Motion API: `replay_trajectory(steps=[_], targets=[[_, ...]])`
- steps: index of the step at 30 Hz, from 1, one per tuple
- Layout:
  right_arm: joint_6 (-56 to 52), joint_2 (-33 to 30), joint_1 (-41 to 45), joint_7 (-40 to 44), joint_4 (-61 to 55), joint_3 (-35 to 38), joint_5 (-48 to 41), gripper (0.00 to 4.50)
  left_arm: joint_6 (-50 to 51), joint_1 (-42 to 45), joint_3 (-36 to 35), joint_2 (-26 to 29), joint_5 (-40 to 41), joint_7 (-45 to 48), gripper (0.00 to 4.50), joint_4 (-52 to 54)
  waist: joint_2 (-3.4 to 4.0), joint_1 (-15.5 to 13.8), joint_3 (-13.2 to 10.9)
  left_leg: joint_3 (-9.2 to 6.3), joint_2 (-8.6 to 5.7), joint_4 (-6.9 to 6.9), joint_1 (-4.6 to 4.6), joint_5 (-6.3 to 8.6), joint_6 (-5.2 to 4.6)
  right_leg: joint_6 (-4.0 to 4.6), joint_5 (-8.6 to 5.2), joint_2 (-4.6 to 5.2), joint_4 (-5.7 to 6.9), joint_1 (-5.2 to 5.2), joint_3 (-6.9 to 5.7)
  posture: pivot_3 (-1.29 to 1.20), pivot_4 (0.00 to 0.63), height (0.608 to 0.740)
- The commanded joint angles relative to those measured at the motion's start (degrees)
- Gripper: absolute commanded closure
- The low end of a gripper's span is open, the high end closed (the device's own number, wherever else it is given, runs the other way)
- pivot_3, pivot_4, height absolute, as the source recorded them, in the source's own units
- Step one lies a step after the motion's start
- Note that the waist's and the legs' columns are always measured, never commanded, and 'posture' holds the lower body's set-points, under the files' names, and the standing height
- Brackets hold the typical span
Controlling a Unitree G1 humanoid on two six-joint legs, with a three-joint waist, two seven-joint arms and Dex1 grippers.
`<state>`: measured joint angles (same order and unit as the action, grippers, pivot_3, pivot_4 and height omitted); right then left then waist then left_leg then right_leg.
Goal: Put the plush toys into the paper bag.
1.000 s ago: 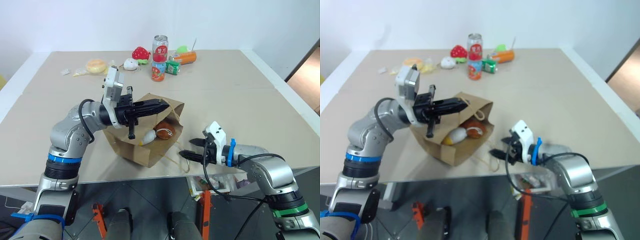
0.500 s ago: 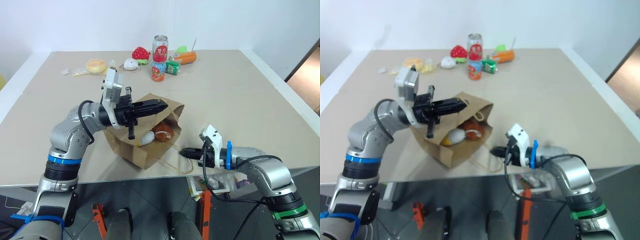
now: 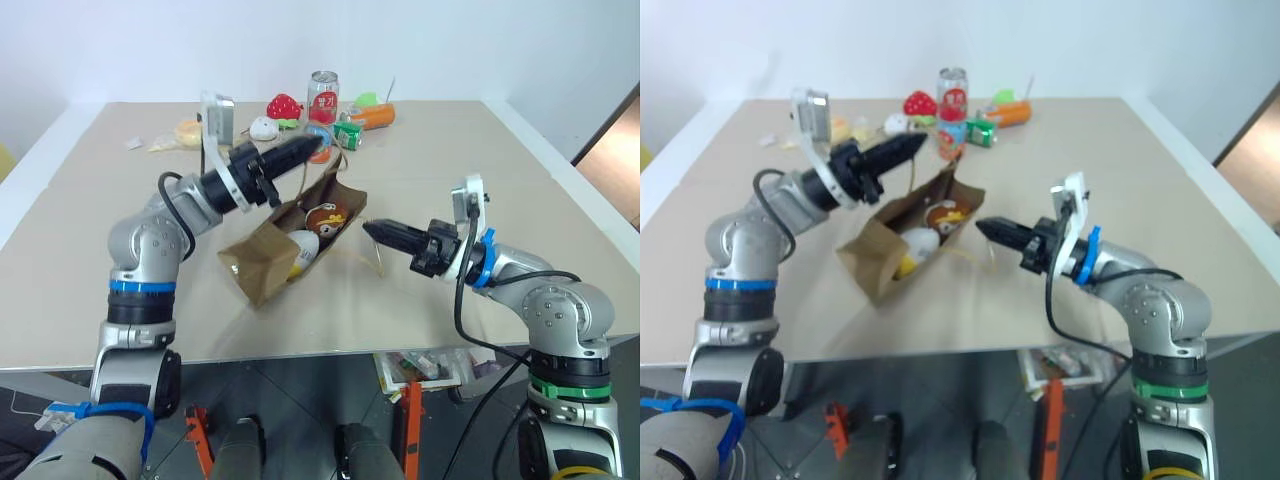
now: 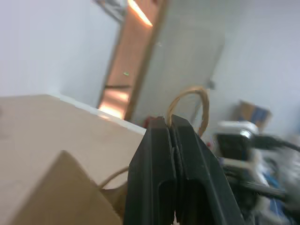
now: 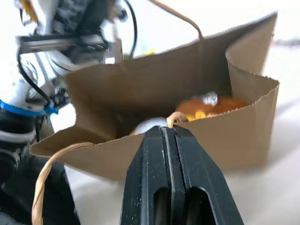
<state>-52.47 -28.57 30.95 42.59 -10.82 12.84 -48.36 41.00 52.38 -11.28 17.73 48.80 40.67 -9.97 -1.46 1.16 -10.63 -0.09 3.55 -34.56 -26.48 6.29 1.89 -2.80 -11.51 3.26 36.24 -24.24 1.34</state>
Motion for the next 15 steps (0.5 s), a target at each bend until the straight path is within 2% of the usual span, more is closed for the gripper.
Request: replay_trajectory(steps=[1, 7, 9, 10, 11, 12, 13, 15], targets=[[0.33, 1.08, 3.77, -3.59, 1.43, 3.48, -2.36, 4.47, 3.52, 4.70, -5.17, -0.84, 3.53, -6.89, 4.50, -4.31, 0.00, 0.03, 0.00, 0.00, 0.00, 0.00, 0.00, 0.00, 0.00, 0.00, 0.00, 0.00, 0.00, -0.01, 0.00, 0.00, 0.150, 0.740], [1.14, 1.50, 5.92, -8.42, 4.33, 0.91, 1.91, 4.47, 5.34, 3.10, -2.30, 0.78, -1.07, -7.93, 4.50, -5.96, 0.00, 0.03, 0.00, -0.01, 0.00, 0.11, -0.03, 0.00, 0.00, -0.07, -0.01, -0.03, 0.02, -0.07, 0.00, 0.00, 0.150, 0.740], [1.11, 1.65, 6.36, -9.72, 4.91, 0.80, 2.45, 4.50, 5.47, 2.41, -1.75, 1.07, -1.60, -7.40, 3.95, -5.46, 0.01, 0.03, 0.00, 0.00, 0.00, 0.13, -0.03, 0.01, 0.01, -0.06, -0.03, -0.03, 0.01, -0.07, 0.00, 0.00, 0.150, 0.740], [0.99, 1.77, 6.78, -10.42, 5.60, 0.86, 2.74, 4.50, 5.94, 2.32, -1.86, 1.09, -1.47, -7.36, 3.85, -5.45, 0.01, 0.03, 0.00, 0.00, -0.01, 0.13, -0.03, 0.01, 0.01, -0.05, -0.03, -0.02, 0.01, -0.08, 0.00, 0.00, 0.150, 0.740], [1.02, 1.80, 7.17, -10.84, 6.23, 0.86, 3.06, 4.18, 6.33, 2.28, -2.10, 1.10, -1.03, -6.76, 3.38, -5.42, 0.01, 0.02, 0.00, 0.00, -0.01, 0.13, -0.03, 0.01, 0.01, -0.05, -0.03, -0.02, 0.01, -0.07, 0.00, 0.00, 0.150, 0.740], [1.09, 1.77, 7.56, -11.21, 6.83, 0.77, 3.47, 3.85, 6.61, 2.29, -2.33, 1.08, -0.72, -6.30, 3.15, -5.42, 0.01, 0.03, 0.00, 0.00, -0.01, 0.13, -0.04, 0.01, 0.01, -0.04, -0.03, -0.02, 0.01, -0.09, 0.00, 0.00, 0.150, 0.740], [1.08, 1.74, 7.86, -11.38, 7.23, 0.85, 3.58, 3.50, 6.83, 2.25, -2.48, 1.08, -0.55, -6.16, 2.61, -5.24, 0.01, 0.03, 0.00, 0.00, 0.00, 0.13, -0.04, 0.00, 0.01, -0.01, -0.03, -0.02, 0.01, -0.09, 0.00, 0.00, 0.150, 0.740], [1.01, 1.54, 8.28, -11.44, 7.65, 0.79, 3.75, 2.85, 7.29, 2.48, -3.20, 0.87, -0.10, -6.16, 2.04, -5.22, 0.01, 0.03, 0.00, 0.00, 0.00, 0.12, -0.03, 0.00, 0.01, 0.01, -0.03, -0.02, 0.01, -0.08, 0.00, 0.00, 0.150, 0.740]])
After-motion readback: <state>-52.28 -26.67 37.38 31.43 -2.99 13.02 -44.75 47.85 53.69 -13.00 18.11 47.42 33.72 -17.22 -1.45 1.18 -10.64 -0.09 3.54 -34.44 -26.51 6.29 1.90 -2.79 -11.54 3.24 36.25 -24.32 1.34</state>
